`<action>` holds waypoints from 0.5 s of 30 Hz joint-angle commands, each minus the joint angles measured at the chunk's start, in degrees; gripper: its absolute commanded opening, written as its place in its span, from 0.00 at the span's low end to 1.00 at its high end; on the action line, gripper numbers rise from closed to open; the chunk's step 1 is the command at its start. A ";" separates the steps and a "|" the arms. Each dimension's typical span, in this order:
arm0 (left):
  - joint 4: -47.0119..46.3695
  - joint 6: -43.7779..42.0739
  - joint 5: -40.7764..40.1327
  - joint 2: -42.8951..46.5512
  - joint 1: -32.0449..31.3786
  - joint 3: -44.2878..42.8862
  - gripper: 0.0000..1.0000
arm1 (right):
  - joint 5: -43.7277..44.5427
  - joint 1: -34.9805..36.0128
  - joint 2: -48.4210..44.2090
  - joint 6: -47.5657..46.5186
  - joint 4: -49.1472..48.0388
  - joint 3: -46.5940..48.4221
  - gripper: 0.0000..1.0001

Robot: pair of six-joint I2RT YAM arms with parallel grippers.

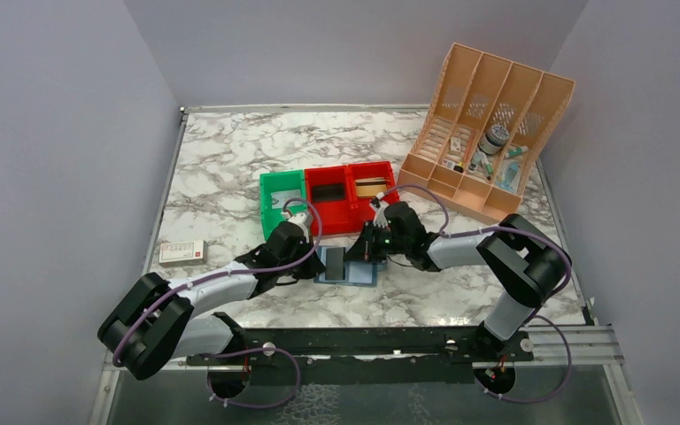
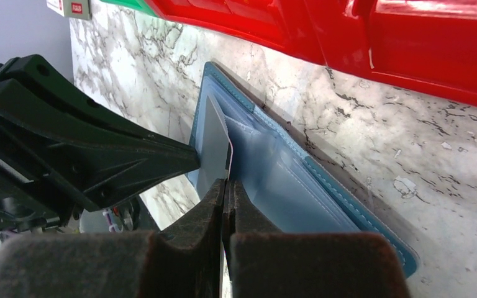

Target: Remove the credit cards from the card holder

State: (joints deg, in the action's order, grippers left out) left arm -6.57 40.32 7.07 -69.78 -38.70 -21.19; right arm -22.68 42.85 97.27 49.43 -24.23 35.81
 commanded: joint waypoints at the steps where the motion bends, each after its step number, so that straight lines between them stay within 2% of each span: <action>1: 1.62 -0.76 -0.12 -0.26 -0.06 -1.13 0.00 | -5.10 -1.36 -1.72 -4.40 2.22 -0.40 0.01; 13: 3.58 -0.72 -0.40 4.00 -0.06 -0.97 0.00 | -6.71 -3.08 -0.92 -6.17 3.65 -0.24 0.01; 15: 3.61 -0.40 -0.23 5.35 -0.06 -0.79 0.05 | -7.07 -3.10 -0.24 -6.19 3.57 -0.07 0.01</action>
State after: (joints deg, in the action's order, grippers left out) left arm -4.01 40.32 7.05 -67.37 -38.70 -21.19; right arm -27.92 39.94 96.92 44.66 -21.23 35.81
